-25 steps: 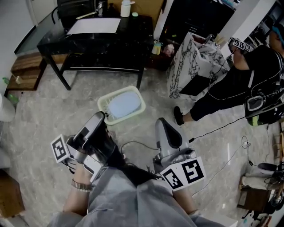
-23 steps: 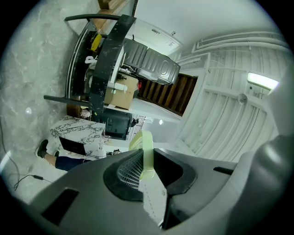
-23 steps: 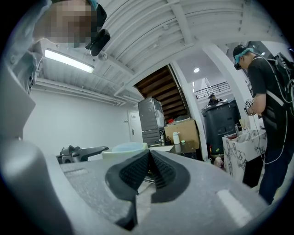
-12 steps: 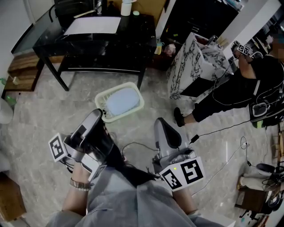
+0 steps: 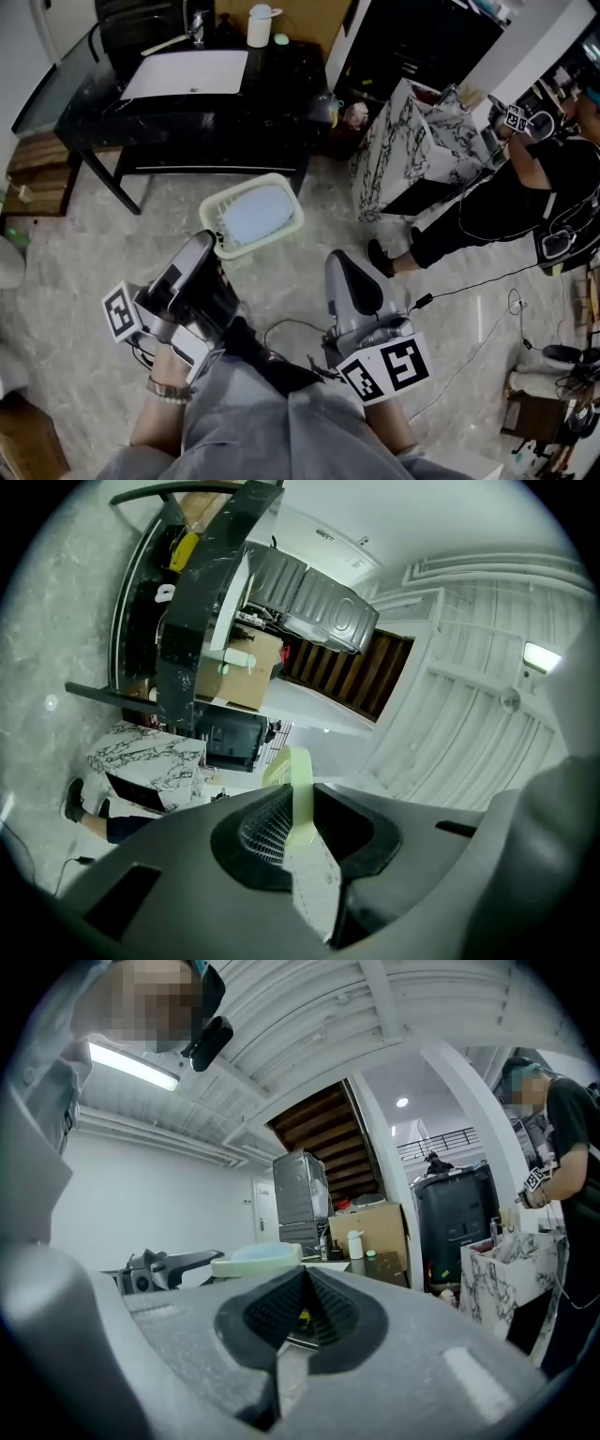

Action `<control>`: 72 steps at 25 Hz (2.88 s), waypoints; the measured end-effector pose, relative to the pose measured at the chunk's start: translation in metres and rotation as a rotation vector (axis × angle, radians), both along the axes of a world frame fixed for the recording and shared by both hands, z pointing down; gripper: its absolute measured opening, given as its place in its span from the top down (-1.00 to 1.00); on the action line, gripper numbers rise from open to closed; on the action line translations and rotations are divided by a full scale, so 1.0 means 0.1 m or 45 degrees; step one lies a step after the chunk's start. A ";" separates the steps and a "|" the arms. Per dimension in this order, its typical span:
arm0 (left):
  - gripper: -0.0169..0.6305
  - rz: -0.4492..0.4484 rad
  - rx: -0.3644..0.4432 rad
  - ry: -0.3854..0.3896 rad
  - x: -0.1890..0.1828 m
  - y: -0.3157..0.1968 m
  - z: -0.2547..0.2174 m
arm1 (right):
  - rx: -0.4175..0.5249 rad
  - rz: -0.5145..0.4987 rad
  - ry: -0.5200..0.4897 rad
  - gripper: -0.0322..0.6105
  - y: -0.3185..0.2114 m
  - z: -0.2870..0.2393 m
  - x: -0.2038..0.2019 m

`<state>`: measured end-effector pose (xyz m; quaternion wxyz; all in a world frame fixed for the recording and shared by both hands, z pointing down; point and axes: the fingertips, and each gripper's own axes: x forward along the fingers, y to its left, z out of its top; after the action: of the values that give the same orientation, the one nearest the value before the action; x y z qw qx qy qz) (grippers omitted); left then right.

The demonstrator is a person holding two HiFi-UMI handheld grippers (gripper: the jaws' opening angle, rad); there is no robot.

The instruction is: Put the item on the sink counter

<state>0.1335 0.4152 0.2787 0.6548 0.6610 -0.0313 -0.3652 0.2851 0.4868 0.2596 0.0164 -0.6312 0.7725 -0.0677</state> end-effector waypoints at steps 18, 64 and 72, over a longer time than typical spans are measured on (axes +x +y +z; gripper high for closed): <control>0.73 0.126 0.005 0.021 -0.13 -1.48 -0.05 | 0.024 0.115 0.018 0.91 -1.38 -0.07 -0.26; 0.73 -0.040 0.010 0.061 -0.46 -2.83 0.02 | -0.018 -0.080 0.057 0.91 -2.94 0.05 -0.53; 0.73 -0.150 0.021 0.052 -0.48 -3.41 -0.02 | -0.019 -0.186 0.048 0.91 -3.68 0.04 -0.48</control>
<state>0.0855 0.0737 0.2763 0.6272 0.6557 -0.0538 -0.4168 0.2372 0.1184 0.2636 -0.0078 -0.5743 0.8162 -0.0624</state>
